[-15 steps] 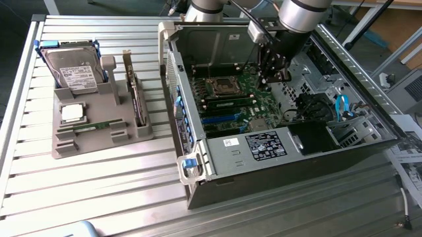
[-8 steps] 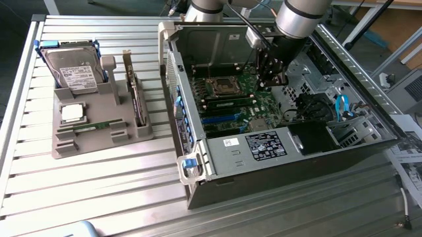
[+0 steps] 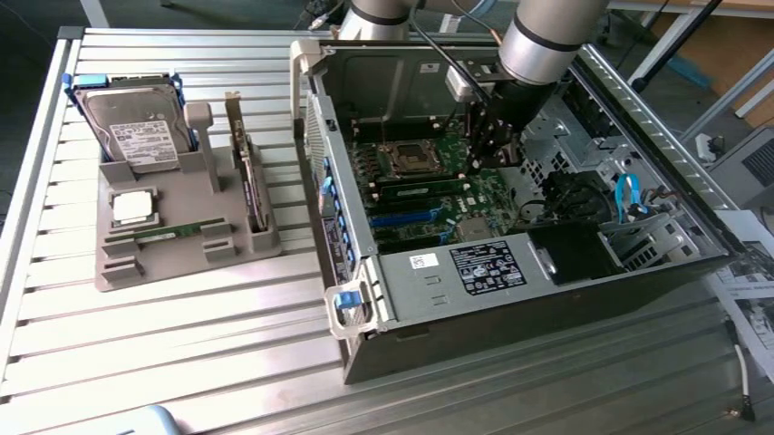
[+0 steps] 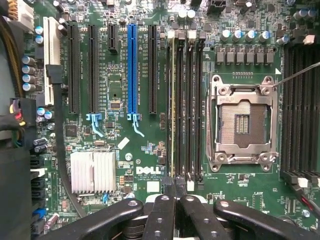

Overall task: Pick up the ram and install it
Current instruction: 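Press down the ram until it locks into place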

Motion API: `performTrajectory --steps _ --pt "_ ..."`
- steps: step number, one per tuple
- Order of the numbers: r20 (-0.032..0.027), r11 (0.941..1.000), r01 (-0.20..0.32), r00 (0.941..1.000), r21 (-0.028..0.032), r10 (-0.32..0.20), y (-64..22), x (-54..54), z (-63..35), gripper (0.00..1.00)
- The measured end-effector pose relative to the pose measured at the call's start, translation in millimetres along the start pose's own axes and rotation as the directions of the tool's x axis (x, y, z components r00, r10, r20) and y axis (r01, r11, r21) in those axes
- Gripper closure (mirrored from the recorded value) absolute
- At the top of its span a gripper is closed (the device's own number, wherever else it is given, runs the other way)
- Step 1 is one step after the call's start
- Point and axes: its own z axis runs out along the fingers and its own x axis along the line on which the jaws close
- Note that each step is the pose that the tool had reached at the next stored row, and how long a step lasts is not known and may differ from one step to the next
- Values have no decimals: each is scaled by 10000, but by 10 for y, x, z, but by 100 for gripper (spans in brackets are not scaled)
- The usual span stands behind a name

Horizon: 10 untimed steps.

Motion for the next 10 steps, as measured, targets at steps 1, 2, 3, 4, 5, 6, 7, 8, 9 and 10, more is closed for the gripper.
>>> performTrajectory --steps 1,2,3,4,5,6,7,8,9,10 --pt "0 10000 0 10000 0 0 0 0 0 89" --pt "0 10000 0 10000 0 0 0 0 0 89" --pt "-1 10000 0 10000 0 0 0 0 0 89" --pt "0 10000 0 10000 0 0 0 0 0 89" --pt "1 10000 -1 10000 0 1 -4 0 0 89" --pt "2 10000 -1 10000 0 1 -12 0 1 89" --pt "2 10000 0 10000 1 0 -24 0 1 89" --pt "2 10000 0 10000 1 0 -38 0 1 89" --pt "1 10000 0 10000 0 0 -47 0 1 89" --pt "0 10000 1 10000 0 -1 -47 0 1 89"
